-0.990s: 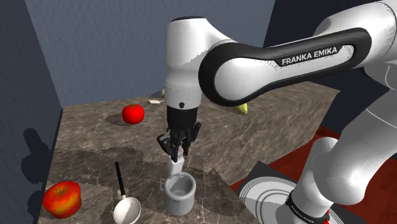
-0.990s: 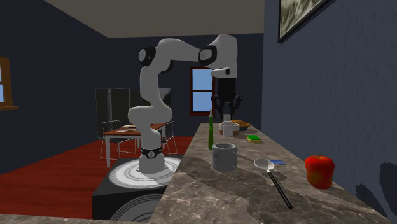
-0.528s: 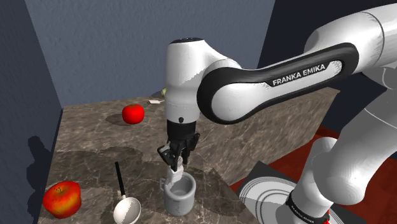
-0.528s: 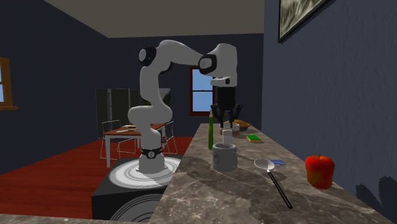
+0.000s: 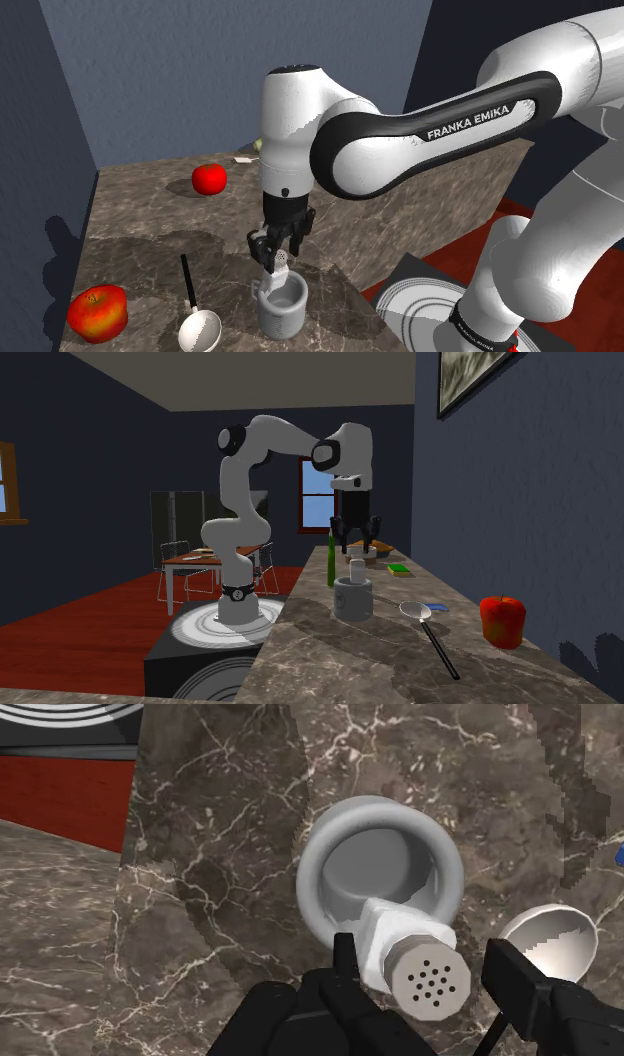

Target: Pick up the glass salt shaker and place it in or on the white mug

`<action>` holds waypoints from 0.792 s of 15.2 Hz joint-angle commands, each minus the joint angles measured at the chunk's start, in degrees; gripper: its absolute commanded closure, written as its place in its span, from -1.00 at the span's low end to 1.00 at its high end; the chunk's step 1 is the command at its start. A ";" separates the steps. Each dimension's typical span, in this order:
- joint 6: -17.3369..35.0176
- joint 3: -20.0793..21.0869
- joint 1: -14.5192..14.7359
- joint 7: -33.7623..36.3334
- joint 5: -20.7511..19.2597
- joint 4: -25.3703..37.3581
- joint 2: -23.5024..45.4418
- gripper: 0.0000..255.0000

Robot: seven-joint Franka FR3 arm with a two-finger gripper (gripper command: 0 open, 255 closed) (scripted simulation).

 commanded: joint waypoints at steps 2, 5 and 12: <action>0.01 0.00 0.00 0.00 0.00 0.00 0.00 -1.00; 0.01 0.00 0.00 0.00 0.00 0.00 0.00 -1.00; -7.38 -0.84 -0.15 -0.35 0.24 5.98 -1.51 -1.00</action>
